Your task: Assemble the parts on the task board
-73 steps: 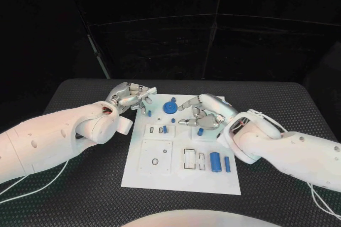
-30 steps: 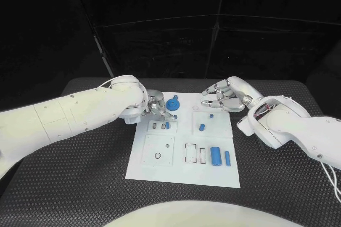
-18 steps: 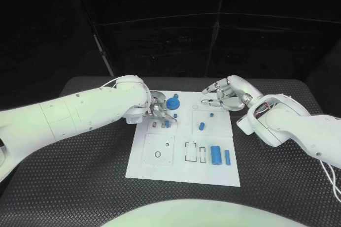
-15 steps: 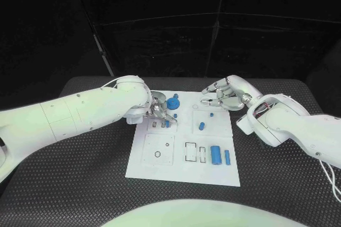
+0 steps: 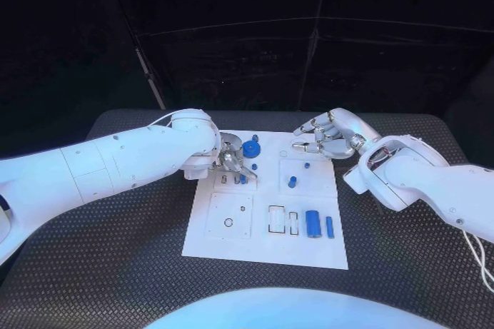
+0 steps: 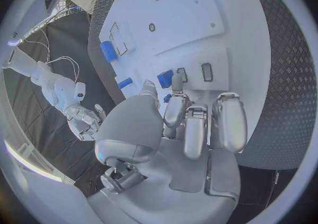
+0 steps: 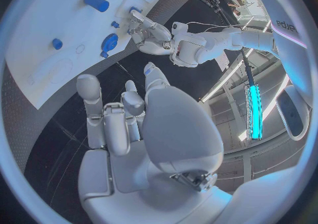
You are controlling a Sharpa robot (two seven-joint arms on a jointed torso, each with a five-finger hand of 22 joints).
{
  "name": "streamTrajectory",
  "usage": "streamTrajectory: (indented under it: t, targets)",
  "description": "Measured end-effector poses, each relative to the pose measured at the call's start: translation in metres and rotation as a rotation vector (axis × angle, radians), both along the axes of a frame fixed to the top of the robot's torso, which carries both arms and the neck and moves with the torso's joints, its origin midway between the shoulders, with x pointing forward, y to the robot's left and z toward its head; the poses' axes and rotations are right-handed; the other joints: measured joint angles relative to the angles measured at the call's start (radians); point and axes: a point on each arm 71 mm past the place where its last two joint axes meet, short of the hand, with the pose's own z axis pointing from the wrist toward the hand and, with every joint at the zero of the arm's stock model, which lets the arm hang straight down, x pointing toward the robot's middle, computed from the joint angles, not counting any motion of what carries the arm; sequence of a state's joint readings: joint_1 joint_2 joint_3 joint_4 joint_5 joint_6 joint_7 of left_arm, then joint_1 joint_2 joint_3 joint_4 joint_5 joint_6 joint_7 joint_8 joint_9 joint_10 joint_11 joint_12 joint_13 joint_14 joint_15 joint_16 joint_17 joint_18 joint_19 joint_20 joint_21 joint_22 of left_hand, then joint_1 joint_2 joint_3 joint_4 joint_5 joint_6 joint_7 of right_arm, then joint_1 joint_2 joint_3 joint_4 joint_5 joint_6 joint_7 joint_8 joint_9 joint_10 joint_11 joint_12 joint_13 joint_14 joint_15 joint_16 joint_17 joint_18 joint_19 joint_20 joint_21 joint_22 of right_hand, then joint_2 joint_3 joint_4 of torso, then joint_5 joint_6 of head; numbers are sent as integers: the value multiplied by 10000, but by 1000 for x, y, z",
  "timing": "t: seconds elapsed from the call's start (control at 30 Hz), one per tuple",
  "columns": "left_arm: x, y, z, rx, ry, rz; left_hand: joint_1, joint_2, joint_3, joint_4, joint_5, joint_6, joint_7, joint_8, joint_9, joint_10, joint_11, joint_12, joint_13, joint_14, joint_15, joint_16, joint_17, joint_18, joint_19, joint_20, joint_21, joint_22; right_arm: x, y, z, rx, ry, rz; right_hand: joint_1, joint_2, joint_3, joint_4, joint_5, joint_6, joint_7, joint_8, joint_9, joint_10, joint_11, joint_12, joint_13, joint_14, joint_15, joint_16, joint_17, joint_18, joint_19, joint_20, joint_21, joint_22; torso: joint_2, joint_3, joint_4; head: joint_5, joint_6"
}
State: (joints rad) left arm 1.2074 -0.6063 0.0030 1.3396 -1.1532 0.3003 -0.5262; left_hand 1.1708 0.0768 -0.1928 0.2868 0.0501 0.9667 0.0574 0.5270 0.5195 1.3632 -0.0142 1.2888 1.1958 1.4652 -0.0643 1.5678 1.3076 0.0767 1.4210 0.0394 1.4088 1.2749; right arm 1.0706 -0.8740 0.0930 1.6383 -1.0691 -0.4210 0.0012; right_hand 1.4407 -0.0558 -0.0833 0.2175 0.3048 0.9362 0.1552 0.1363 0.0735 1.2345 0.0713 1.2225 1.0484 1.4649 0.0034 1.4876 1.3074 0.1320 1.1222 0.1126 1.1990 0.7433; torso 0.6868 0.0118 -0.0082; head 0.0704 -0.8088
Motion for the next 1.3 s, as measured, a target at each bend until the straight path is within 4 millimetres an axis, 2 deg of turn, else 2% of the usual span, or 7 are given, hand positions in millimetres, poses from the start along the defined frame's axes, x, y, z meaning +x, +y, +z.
streamTrajectory:
  t: [0.37, 0.6, 0.7, 0.87, 0.97, 1.2, 1.3]
  targets:
    - [-2, -3, 0, -4, 36, -101, 1025, 430, 513, -358, 0, -122, -52, 192, 288, -73, 73, -10, 23, -1, 1, 0, 0, 0, -1, 1, 0, 13, 1, 0, -1, -42, 70, -41, 39, 38, 0, 0, 67, 36, -36, -1, -1, 35, -34, 0, 1, 37, -37, -4, 0, 0, 1, 0, 1, -18, 2, -1, 0, -12, -35]
    - [-2, -5, 2, -58, 24, -131, 1894, 701, 1816, -828, -3, -408, -101, 176, 434, -143, -5, -129, -8, 26, -99, 0, 0, 0, -55, -54, 0, 12, 2, 0, -2, -70, 105, -68, 80, 78, -28, -28, 163, 36, -35, 37, -1, 36, -36, 0, 1, 37, -36, -4, 0, 0, 1, 0, 2, -18, 5, -3, 0, -12, -75]
    - [-2, -4, 2, -99, 20, -93, 2042, 585, 2656, -876, -34, -501, -71, 194, 566, -169, -31, -197, -152, 26, -99, 0, 0, -1, -55, -53, 0, 15, 3, 0, -2, -82, 122, -76, 80, 78, -28, -28, 183, 36, -35, 57, -1, 35, -35, 0, 1, 37, -36, -4, -1, 1, 1, 0, 2, -17, 5, -3, 0, -12, -89]
    - [-3, -2, 2, -204, 50, 27, 2212, 335, 3708, 55, -40, -557, -53, 472, 975, -178, -41, -268, -127, 26, -99, 0, -1, 0, -92, -91, 0, 59, 4, 0, -3, -104, 149, -92, 80, 78, -28, -28, 183, 36, -36, 57, -1, 35, -35, 0, 1, 37, -36, -4, -1, 0, 39, -37, 2, -17, 5, -3, 7, -8, -107]
    - [-3, 0, 2, -296, 67, 105, 1814, -195, 4652, 403, -40, -581, -75, 660, 1261, -174, -43, -278, -128, 26, -99, 0, -1, 0, -92, -91, 0, 86, 4, -1, -4, -116, 163, -100, 80, 78, -28, -28, 228, 36, -35, 57, -1, 35, -35, 0, 2, 36, -36, -4, -1, 0, 39, -37, -35, -28, 5, -3, 12, 12, -112]
    - [-6, 8, 4, -531, 45, 353, 1116, -895, 6211, 64, -40, -642, -111, 824, 1575, -88, -129, -207, -5, 56, -128, 0, -1, 0, -92, -90, 0, 123, 5, -2, -4, -143, 180, -131, 80, 78, -28, -28, 232, 36, -35, 57, -2, 35, -35, 0, 2, 36, -35, -4, 7, 0, 38, -37, -35, -28, -2, 0, 19, 37, -120]
    - [-8, 12, 4, -612, 1, 461, 990, -1022, 6467, 26, -40, -643, -111, 831, 1658, -87, -129, -185, -48, 57, -129, 0, -1, 0, -92, -90, 0, 126, 5, -2, -5, -156, 186, -146, 80, 78, -28, -28, 232, 36, -35, 57, -2, 35, -35, 0, 2, 36, -35, -4, 7, 0, 38, -37, -35, -27, -2, 3, 26, 60, -122]
